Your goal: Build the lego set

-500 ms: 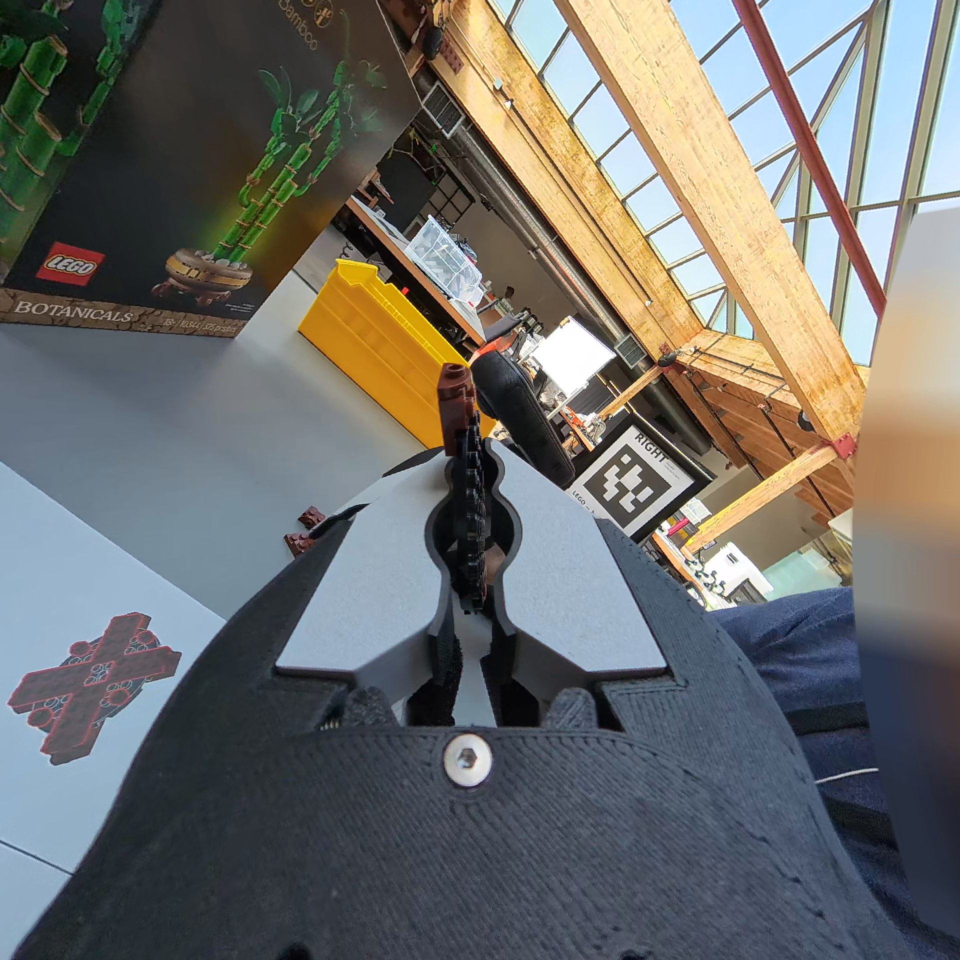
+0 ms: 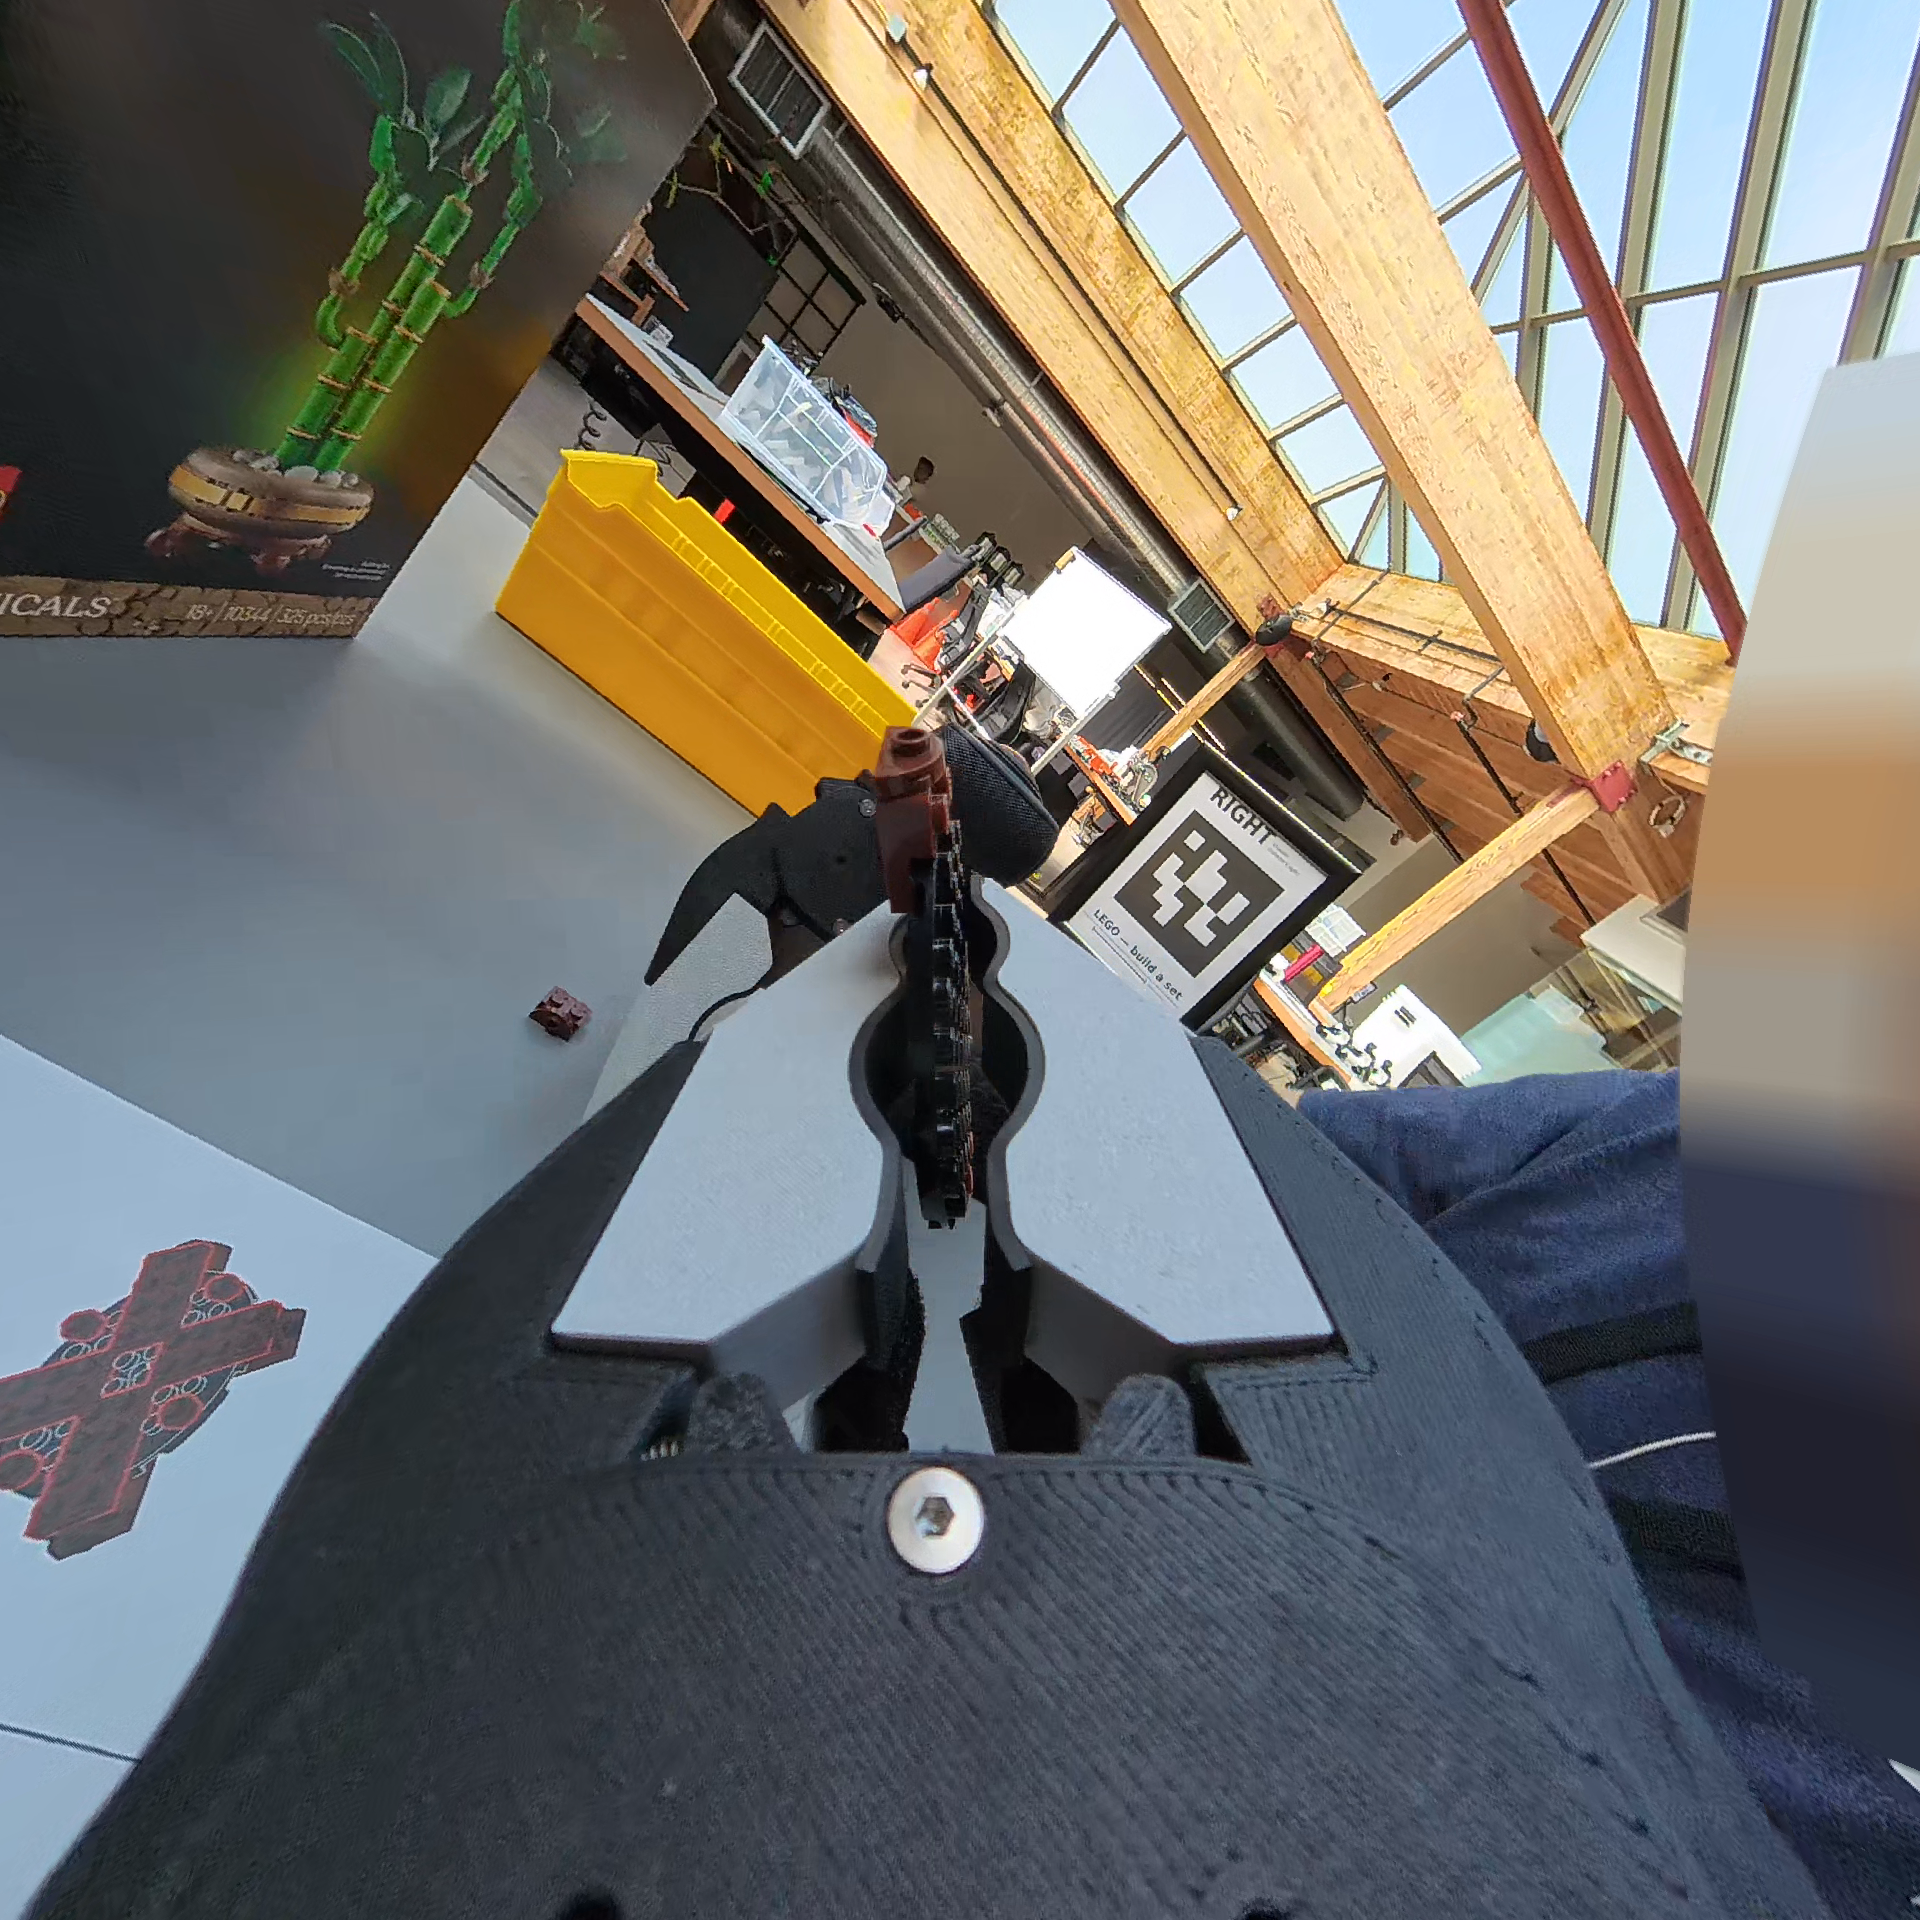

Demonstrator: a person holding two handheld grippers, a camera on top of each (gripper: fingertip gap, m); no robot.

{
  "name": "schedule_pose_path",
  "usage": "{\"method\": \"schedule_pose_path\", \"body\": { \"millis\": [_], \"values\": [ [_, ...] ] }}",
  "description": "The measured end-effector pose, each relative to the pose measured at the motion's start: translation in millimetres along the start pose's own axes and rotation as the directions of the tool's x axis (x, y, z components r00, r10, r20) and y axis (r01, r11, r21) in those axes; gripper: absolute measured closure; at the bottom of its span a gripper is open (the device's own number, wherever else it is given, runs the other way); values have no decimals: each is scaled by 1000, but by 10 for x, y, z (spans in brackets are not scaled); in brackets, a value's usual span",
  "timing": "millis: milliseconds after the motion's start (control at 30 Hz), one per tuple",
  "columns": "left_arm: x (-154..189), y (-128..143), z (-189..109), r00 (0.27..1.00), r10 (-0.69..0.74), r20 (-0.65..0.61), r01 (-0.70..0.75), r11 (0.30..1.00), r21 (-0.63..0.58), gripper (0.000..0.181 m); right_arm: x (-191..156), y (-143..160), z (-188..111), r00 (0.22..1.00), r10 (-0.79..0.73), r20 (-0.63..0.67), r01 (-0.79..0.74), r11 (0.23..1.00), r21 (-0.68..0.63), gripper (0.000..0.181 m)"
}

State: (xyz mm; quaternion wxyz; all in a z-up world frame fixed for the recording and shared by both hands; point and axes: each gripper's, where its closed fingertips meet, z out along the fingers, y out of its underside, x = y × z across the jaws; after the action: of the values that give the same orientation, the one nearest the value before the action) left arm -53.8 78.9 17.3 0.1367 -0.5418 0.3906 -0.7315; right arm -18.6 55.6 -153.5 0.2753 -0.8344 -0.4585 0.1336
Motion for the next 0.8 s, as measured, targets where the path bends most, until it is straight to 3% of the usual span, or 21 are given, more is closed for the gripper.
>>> {"method": "schedule_pose_path", "body": {
  "millis": [100, 167, 267, 367, 533, 667, 733, 800],
  "values": [
    [-48, 46, -1, 1000, -20, 4, 20, 999, -25, 179, 63, -8, -23, 999, -30, 22, 29, 998, 49, 158],
    [-102, 85, 8, 999, -44, 12, 45, 998, -37, 180, 133, -171, -71, 1000, 16, 4, -17, 987, 159, 138],
    [-201, 151, 12, 995, -92, 33, 94, 994, -60, 179, 95, -297, -147, 1000, 7, 15, -11, 956, 292, 136],
    [-306, 201, -3, 988, -139, 64, 144, 987, -73, 179, 46, -73, -85, 997, -78, -16, 79, 979, 186, 137],
    [-378, 370, -26, 971, -222, 84, 233, 958, -166, 179, 65, 27, -53, 988, -152, 27, 145, 976, 161, 139],
    [-471, 347, -72, 965, -226, 129, 244, 960, -140, 179, 119, 9, -51, 993, 55, 105, -69, 988, 135, 137],
    [-498, 355, -87, 965, -218, 149, 239, 960, -144, 179, 85, -28, -44, 982, 158, 98, -173, 972, 160, 137],
    [-502, 360, -87, 965, -214, 153, 236, 960, -149, 179, 99, -13, -27, 985, 172, 23, -173, 971, 162, 145]
  ]
}}
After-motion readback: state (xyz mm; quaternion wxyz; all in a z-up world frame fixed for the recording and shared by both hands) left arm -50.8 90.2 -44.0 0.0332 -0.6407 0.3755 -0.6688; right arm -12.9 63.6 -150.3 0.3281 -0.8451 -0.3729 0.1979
